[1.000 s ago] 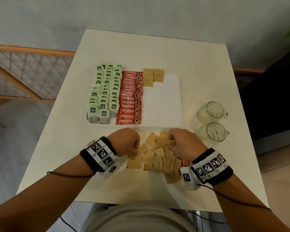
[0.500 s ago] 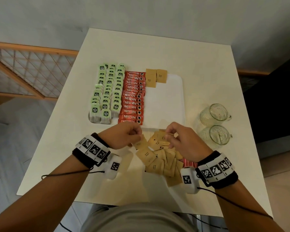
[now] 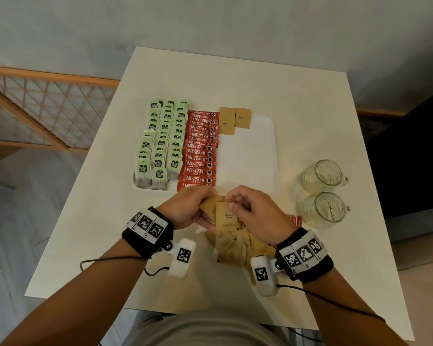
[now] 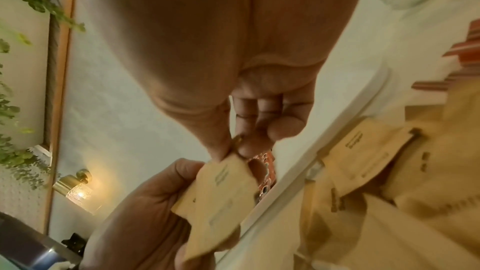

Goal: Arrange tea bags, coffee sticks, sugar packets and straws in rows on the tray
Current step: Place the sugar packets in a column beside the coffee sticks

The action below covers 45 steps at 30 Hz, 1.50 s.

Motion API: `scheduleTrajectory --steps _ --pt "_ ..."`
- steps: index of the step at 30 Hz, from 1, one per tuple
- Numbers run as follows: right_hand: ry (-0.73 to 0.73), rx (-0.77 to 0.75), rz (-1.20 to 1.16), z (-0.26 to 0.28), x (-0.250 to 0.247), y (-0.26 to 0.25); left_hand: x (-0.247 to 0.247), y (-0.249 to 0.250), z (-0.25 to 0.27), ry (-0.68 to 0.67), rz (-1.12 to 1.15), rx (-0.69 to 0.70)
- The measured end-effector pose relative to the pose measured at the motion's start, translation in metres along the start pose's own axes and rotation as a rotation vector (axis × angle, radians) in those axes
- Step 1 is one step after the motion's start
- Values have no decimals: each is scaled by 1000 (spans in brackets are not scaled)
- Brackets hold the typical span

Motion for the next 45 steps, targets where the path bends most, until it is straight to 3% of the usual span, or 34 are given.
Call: scheduleTrajectory --steps 3,8,12,21,28,35,40,45 --pt "42 3 -39 -7 0 1 -5 -2 -3 -6 -19 36" --pt "146 23 -49 -14 -3 1 -9 -4 -5 -137 -103 111" --pt "214 34 -97 -18 -6 6 -10 0 -3 -119 -306 183" --pt "235 125 -180 -19 -6 16 -24 9 -11 14 -333 289" --pt "213 123 -189 -31 -12 16 -30 12 -18 53 -360 279" --pt "261 89 -185 -59 -50 10 -38 36 -23 103 -348 268" --pt "349 64 -99 -96 -85 5 -41 54 -24 117 -351 238" --pt "384 167 73 -142 -122 20 -44 66 -30 126 -372 216"
Point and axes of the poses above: each hand's wrist, its own z-axis away from the middle knuckle, its own x-axis out of the palm, y = z × x, the point moved 4 cm from there along -z, towards the middle knuckle, and after that the axes turned 9 degrees about -y, right-handed, at the moved point
